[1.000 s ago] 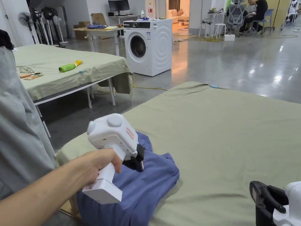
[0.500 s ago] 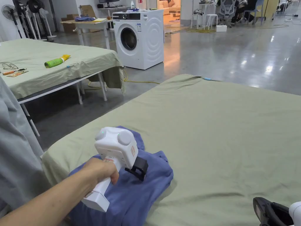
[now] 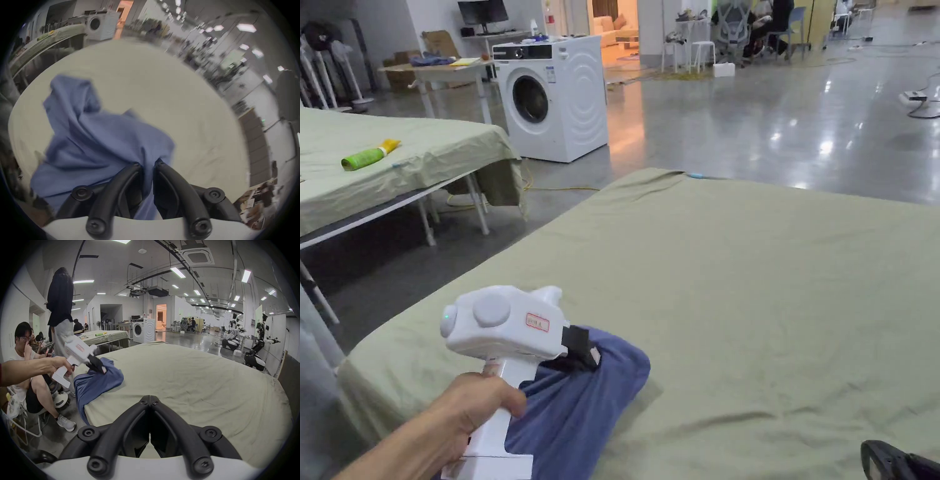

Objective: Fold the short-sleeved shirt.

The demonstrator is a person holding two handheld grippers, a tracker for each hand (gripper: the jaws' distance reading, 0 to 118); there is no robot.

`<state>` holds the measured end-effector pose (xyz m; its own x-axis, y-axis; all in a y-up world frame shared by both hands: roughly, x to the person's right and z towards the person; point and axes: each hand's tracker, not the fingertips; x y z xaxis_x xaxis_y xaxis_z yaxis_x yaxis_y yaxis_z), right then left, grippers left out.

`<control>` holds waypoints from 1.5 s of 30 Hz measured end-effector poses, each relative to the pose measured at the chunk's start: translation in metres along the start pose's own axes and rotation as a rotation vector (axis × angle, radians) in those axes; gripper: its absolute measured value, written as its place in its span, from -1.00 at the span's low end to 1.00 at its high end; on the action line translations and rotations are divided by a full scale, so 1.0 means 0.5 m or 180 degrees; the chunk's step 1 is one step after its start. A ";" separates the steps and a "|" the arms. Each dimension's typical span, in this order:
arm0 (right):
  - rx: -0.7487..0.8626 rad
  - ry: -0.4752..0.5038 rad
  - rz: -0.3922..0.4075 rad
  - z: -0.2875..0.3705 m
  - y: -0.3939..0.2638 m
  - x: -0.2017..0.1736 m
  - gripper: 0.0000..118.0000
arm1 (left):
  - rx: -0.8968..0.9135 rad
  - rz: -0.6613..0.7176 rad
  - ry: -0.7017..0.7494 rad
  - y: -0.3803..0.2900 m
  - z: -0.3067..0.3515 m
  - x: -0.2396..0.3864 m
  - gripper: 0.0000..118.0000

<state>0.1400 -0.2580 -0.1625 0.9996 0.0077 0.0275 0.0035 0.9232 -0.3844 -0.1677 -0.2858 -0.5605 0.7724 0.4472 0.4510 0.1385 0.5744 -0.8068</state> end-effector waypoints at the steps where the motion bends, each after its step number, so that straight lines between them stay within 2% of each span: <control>1: 0.0016 -0.0029 -0.0015 0.009 -0.002 0.008 -0.96 | 0.0054 0.0009 -0.0092 0.015 0.009 0.028 -0.82; 3: 0.0065 -0.0112 -0.0103 0.037 -0.006 0.031 -0.96 | 0.0173 0.0005 -0.0583 0.042 0.026 0.118 -0.82; 7: 0.0331 -0.0323 -0.0328 0.123 -0.005 0.082 -0.96 | 0.0288 -0.0749 -0.1141 0.049 0.050 0.384 -0.82; 12: 0.0598 -0.0722 -0.0516 0.259 -0.004 0.165 -0.96 | -0.0014 -0.1539 -0.1869 -0.026 -0.013 0.738 -0.82; 15: 0.0687 -0.0964 -0.0553 0.331 -0.019 0.210 -0.96 | -0.0228 -0.1765 -0.2249 -0.090 -0.085 0.906 -0.82; 18: 0.0636 -0.1190 -0.0601 0.377 -0.045 0.246 -0.96 | -0.0398 -0.2146 -0.2076 -0.194 -0.177 1.037 -0.82; 21: 0.0583 -0.1293 -0.0800 0.409 -0.089 0.280 -0.96 | -0.0863 -0.2197 -0.1947 -0.328 -0.299 1.099 -0.82; 25: 0.0478 -0.1352 -0.0987 0.428 -0.141 0.307 -0.96 | -0.1311 -0.2401 -0.1605 -0.479 -0.439 1.106 -0.82; 27: 0.0421 -0.1396 -0.1049 0.433 -0.160 0.314 -0.96 | -0.1397 -0.2489 -0.1495 -0.523 -0.466 1.106 -0.79; 28: 0.0417 -0.1384 -0.1072 0.435 -0.165 0.317 -0.96 | -0.1377 -0.2497 -0.1531 -0.531 -0.470 1.106 -0.71; 29: 0.0415 -0.1381 -0.1094 0.437 -0.171 0.318 -0.96 | -0.1375 -0.2481 -0.1541 -0.521 -0.460 1.094 -0.46; 30: 0.0410 -0.1386 -0.1105 0.437 -0.175 0.319 -0.96 | -0.1492 -0.2319 -0.1638 -0.507 -0.453 1.089 0.09; 31: 0.0407 -0.1389 -0.1105 0.437 -0.175 0.320 -0.96 | -0.1635 -0.2150 -0.1716 -0.490 -0.445 1.082 0.48; 32: 0.0403 -0.1393 -0.1098 0.437 -0.175 0.321 -0.96 | -0.1729 -0.1891 -0.1934 -0.463 -0.426 1.070 0.55; 35: 0.0433 -0.1421 -0.1104 0.441 -0.174 0.322 -0.96 | -0.1684 -0.1108 -0.2518 -0.374 -0.333 0.996 0.55; 36: 0.0465 -0.1416 -0.1119 0.444 -0.174 0.324 -0.96 | -0.1583 -0.0773 -0.2727 -0.346 -0.289 0.959 0.55; 38: 0.0506 -0.1443 -0.1117 0.450 -0.173 0.319 -0.96 | -0.1060 -0.0481 -0.2978 -0.298 -0.175 0.876 0.55; 41: 0.0554 -0.1510 -0.1107 0.457 -0.172 0.314 -0.96 | 0.0128 -0.0896 -0.2410 -0.259 0.017 0.744 0.54; 42: 0.0574 -0.1518 -0.1110 0.457 -0.172 0.312 -0.96 | 0.0499 -0.1152 -0.2032 -0.262 0.064 0.714 0.54; 44: 0.0584 -0.1530 -0.1122 0.450 -0.170 0.310 -0.96 | 0.1089 -0.1582 -0.0877 -0.286 0.139 0.661 0.52; 45: 0.0580 -0.1533 -0.1122 0.445 -0.169 0.310 -0.96 | 0.1164 -0.1721 -0.0440 -0.312 0.167 0.654 0.24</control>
<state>0.2880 -0.2491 0.0795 0.8141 -0.1763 0.5533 0.2836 0.9522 -0.1139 0.0112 -0.1719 -0.2552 0.5631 0.1008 0.8202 0.2461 0.9271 -0.2829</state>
